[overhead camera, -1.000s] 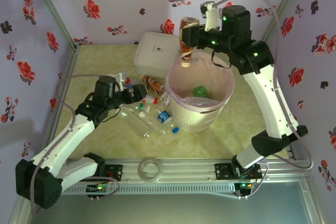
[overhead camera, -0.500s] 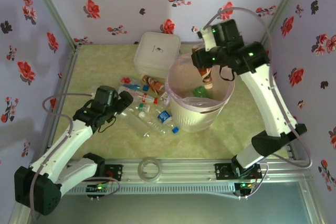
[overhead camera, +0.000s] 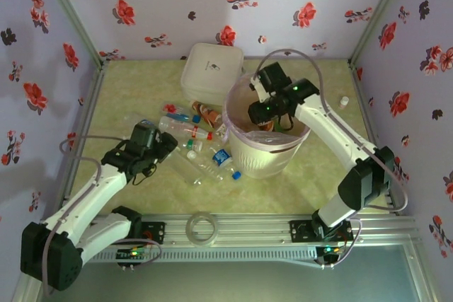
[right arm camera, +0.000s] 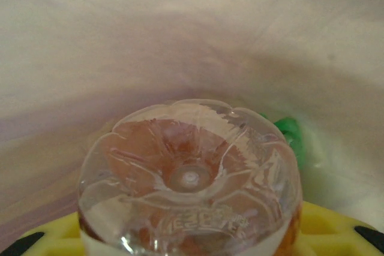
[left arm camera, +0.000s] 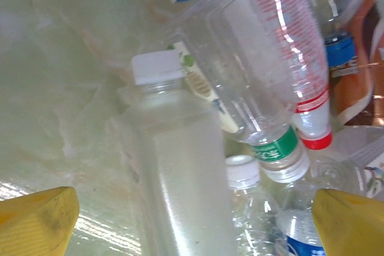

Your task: Put the plastic bottles in the bin

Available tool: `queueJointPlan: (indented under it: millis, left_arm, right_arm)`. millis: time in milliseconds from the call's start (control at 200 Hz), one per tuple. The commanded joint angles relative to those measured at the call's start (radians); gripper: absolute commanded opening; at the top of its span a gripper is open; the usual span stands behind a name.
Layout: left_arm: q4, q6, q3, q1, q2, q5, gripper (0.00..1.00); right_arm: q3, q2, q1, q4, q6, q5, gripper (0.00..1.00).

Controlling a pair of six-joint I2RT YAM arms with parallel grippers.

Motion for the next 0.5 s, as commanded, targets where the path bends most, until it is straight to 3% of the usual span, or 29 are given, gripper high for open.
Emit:
queueJointPlan:
  millis: [0,390,495]
  left_arm:
    - [-0.039,-0.03,-0.01,-0.019,-0.006,-0.029,1.0]
    - [-0.051,-0.131,-0.024,-0.111,0.011,-0.072,1.0]
    - [-0.04,-0.181,-0.044,-0.145,0.01,-0.073,1.0]
  right_arm:
    - [-0.096,-0.049,0.002,0.19,0.077,-0.019,0.38]
    - [-0.226,-0.028,0.001,0.304,0.144,-0.044,0.47]
    - [-0.225,-0.035,0.0,0.304,0.143,-0.039,0.56]
